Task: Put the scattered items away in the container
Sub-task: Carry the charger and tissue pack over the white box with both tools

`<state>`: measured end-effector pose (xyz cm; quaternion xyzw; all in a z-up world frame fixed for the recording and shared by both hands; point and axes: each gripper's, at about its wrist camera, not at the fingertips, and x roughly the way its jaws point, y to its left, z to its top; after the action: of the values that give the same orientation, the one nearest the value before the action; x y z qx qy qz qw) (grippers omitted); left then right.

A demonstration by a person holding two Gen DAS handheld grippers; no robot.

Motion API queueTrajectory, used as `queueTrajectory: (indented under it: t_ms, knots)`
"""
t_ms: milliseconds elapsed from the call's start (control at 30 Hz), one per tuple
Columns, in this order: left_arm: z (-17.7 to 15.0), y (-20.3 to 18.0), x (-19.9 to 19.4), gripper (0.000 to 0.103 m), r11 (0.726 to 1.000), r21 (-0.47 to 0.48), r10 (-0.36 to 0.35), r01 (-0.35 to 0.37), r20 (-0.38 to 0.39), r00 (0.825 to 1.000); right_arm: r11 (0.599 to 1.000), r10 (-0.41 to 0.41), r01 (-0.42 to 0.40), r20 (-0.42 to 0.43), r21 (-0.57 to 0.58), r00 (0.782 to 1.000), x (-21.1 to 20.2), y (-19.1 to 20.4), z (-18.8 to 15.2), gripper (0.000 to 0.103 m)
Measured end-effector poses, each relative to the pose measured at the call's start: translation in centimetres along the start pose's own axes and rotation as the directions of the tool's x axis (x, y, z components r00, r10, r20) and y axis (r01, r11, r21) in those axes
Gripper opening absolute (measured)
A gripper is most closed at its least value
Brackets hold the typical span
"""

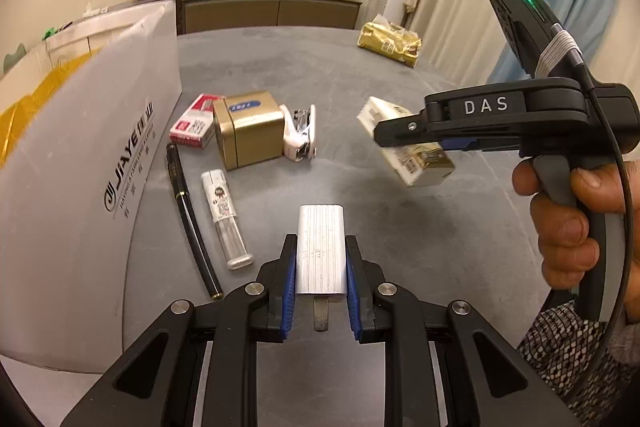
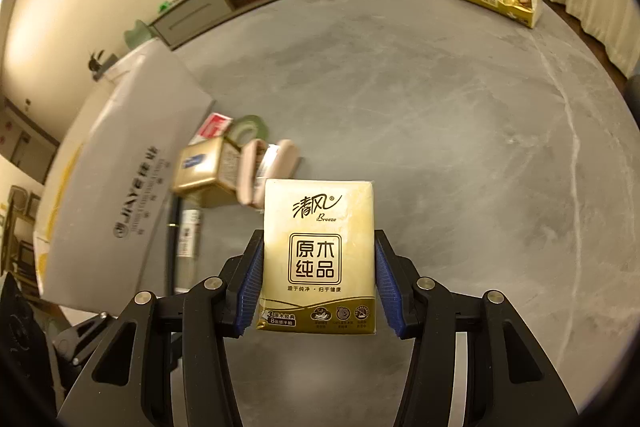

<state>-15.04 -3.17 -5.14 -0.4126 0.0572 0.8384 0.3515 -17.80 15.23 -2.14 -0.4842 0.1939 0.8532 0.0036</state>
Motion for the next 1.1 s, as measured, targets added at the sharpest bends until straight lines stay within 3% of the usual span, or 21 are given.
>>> queueTrajectory:
  t_ms: [200,500,1100]
  knots:
    - [0.3,-0.3,-2.3,0.022,0.999,0.024,0.026,-0.028,0.049,0.998,0.998,0.053,-0.052,0.021,-0.027,0.998,-0.8,1.9,-0.5,0.053]
    - [-0.5,1.3,-4.7,0.022,0.997,-0.061,0.053,-0.049,0.059,0.997,0.995,0.090,-0.088,0.038,-0.047,0.995,-1.9,3.2,-1.2,0.054]
    - [-0.6,1.5,-11.3,0.022,0.990,-0.090,0.120,-0.109,0.135,0.983,0.983,0.132,-0.119,0.084,-0.143,0.988,-4.7,6.8,-3.9,0.054]
